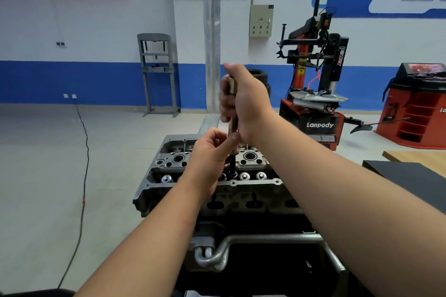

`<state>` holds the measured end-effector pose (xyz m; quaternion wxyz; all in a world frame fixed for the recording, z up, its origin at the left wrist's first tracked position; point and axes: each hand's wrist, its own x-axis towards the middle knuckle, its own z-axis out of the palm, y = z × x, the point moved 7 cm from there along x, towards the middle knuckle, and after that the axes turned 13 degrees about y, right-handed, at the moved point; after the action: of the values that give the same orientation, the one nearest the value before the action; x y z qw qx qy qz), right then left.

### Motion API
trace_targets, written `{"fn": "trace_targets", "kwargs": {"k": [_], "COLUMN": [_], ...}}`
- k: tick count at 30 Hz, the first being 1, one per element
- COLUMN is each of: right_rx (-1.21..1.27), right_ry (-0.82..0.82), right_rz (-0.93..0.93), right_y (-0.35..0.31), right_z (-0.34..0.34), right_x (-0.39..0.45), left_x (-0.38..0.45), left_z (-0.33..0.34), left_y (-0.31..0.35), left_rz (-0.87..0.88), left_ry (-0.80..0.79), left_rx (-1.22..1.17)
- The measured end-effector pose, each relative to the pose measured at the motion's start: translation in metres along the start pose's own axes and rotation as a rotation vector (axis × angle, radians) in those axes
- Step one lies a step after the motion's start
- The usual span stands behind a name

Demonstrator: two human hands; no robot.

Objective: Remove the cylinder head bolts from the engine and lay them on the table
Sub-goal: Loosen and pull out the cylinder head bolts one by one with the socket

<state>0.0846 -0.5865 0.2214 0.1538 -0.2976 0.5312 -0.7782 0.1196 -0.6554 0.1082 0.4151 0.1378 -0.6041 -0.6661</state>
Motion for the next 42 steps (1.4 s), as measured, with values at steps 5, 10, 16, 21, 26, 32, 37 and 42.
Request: {"fn": "trace_targets", "kwargs": {"k": [5,10,16,21,26,32,37,42], "right_rx": [-0.029,-0.005,-0.062,-0.103,-0.098,-0.053,-0.264,-0.105], "right_ry": [-0.132,-0.111,0.100,0.278,-0.052,-0.222,0.210,0.148], "right_rz": [-0.003,-0.015,-0.041,-0.107,-0.139,0.023,-0.147,-0.142], "right_y": [-0.002,0.000,-0.001,-0.011,-0.008,-0.005,-0.020,-0.012], "right_z": [0.003,0.003,-0.008,-0.008,0.010,0.009,-0.004,0.001], "right_x": [0.001,0.002,-0.002,-0.003,0.002,0.002,0.003,0.002], "left_x": [-0.005,-0.009,-0.005,0.000,-0.003,-0.007,-0.004,0.001], "left_z": [0.002,0.004,0.003,0.002,0.001,0.003,0.004,-0.001], "left_y": [-0.002,0.002,0.000,-0.001,0.000,0.000,0.002,0.000], "left_rz": [-0.077,-0.063,-0.045,-0.009,-0.024,-0.054,-0.015,0.000], "left_ry": [-0.131,-0.151,-0.116,0.001,-0.064,-0.139,-0.048,0.034], "left_rx": [-0.023,-0.031,-0.039,0.009,-0.007,-0.020,-0.024,-0.022]}}
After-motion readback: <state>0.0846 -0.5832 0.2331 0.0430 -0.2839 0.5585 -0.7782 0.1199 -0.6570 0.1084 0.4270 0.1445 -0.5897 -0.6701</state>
